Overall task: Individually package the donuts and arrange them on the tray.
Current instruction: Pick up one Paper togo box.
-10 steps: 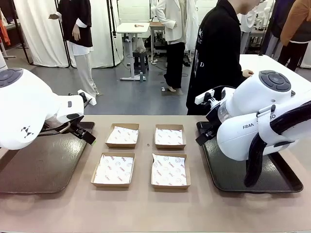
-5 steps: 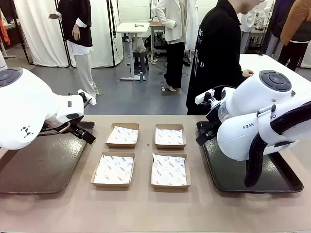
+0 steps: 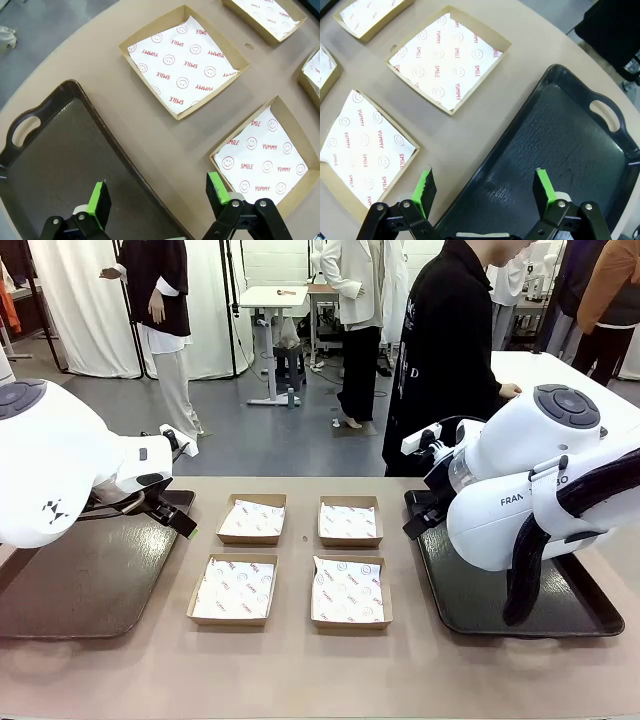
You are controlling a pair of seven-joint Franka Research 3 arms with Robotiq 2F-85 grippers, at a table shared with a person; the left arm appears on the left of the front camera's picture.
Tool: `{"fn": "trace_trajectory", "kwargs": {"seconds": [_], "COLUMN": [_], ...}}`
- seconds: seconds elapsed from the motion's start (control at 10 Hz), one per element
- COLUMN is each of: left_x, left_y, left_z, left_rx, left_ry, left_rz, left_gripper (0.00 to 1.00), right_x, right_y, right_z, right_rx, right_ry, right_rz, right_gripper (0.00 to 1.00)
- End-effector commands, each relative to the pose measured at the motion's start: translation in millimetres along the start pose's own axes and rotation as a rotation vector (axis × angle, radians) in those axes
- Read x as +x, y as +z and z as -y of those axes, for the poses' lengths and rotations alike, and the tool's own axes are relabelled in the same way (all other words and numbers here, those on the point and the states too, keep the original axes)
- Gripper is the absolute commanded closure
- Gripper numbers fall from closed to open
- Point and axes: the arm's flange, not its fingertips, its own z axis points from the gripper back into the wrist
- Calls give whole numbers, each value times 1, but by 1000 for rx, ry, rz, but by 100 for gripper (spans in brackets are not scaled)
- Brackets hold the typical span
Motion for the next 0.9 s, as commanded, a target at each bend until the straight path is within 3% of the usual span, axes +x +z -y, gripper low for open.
{"fn": "trace_trajectory", "kwargs": {"seconds": [0.0,0.4,0.7,0.8], "left_x": [0,0,-54,-68], "left_y": [0,0,64,81], "left_z": [0,0,10,8], "left_rx": [0,0,-65,-107], "left_ry": [0,0,-154,-176], "left_rz": [0,0,-5,-49], "left_gripper": [0,0,0,0], "right_x": [0,0,-59,-77], "right_y": [0,0,65,87], "right_z": [0,0,-4,-5], "right_rx": [0,0,25,44], "right_ry": [0,0,45,62], "right_rz": [0,0,-72,-96], "right_gripper": [0,0,0,0]}}
